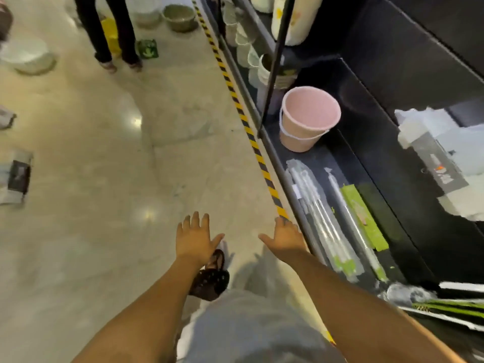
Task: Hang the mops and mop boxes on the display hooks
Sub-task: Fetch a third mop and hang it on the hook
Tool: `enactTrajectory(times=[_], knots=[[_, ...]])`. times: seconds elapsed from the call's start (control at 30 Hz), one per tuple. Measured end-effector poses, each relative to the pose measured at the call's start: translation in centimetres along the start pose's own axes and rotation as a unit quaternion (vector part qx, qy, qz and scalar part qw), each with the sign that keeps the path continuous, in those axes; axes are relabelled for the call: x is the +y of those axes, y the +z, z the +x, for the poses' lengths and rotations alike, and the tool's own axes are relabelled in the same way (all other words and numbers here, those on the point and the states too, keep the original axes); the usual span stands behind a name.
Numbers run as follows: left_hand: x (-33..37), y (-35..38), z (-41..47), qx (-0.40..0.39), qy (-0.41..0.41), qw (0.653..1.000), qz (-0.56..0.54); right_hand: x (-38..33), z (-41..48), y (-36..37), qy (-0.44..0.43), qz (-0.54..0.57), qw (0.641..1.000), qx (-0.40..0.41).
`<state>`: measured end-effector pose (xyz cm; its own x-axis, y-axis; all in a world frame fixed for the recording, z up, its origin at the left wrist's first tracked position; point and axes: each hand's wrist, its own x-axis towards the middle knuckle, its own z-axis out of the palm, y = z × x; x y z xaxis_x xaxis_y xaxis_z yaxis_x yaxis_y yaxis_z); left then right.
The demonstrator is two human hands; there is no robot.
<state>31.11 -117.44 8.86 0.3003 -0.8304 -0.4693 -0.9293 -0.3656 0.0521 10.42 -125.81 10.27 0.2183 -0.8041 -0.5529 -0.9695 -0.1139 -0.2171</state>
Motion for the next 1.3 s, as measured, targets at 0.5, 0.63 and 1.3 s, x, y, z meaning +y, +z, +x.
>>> enactTrajectory(times=[0.5, 0.63, 1.3], knots=[[-8.2, 10.3, -19.7, -0.019, -0.342, 0.924, -0.17, -7.5, -8.5, 9.3, -0.24, -0.181, 0.936, -0.181], [-9.7, 12.0, -22.7, -0.008, -0.376, 0.9, -0.22, -11.4, -9.6, 10.4, -0.27, -0.228, 0.918, -0.18], [-36.4, 25.8, -53.6, 0.04, -0.632, 0.708, -0.313, -41.6, -34.4, 36.8, -0.495, -0.347, 0.752, -0.263]])
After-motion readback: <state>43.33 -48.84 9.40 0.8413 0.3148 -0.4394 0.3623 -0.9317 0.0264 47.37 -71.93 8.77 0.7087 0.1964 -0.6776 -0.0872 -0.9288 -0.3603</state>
